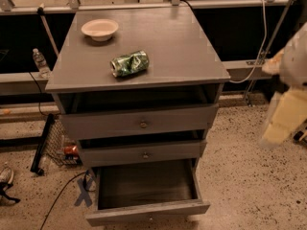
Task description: Close bottom drawer
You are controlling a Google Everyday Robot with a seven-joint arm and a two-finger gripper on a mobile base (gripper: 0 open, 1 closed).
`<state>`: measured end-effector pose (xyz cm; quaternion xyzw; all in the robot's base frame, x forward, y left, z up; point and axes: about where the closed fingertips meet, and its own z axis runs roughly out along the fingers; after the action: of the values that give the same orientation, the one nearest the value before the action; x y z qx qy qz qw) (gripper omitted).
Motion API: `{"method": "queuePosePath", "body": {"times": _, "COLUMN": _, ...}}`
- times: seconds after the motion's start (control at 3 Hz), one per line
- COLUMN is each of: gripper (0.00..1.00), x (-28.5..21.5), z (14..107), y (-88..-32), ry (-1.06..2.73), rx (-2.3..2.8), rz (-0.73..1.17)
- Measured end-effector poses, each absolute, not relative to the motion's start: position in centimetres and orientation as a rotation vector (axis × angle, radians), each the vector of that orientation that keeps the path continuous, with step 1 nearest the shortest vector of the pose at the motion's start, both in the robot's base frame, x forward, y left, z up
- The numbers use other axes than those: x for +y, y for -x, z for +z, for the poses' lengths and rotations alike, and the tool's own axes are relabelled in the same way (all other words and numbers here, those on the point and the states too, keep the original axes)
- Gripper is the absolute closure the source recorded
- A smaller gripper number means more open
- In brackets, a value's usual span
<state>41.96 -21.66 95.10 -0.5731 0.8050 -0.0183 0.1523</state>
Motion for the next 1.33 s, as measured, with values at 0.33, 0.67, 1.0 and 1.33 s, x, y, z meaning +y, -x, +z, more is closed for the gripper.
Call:
{"method": "queuePosePath", "body": {"times": 0.33, "gripper": 0.00, "x": -21.9, "z": 91.1, "y": -40.1, "ry": 1.609, "rx": 2.420, "rz": 0.010}}
{"method": "queuePosePath", "body": {"times": 0.67, "gripper": 0.00, "x": -21.9, "z": 85.8, "y": -37.6, "ry": 1.564, "rx": 2.560, "rz": 0.058}}
{"method": "queuePosePath", "body": {"times": 1.0, "gripper": 0.00, "x": -22.0, "z": 85.6, "y": -37.7, "ry": 1.556, "rx": 2.565, "rz": 0.060}}
{"method": "queuePosePath", "body": {"times": 1.33, "gripper": 0.00, "x": -22.5, "z": 82.2, "y": -38.3, "ry": 1.485, "rx": 2.633, "rz": 0.082}}
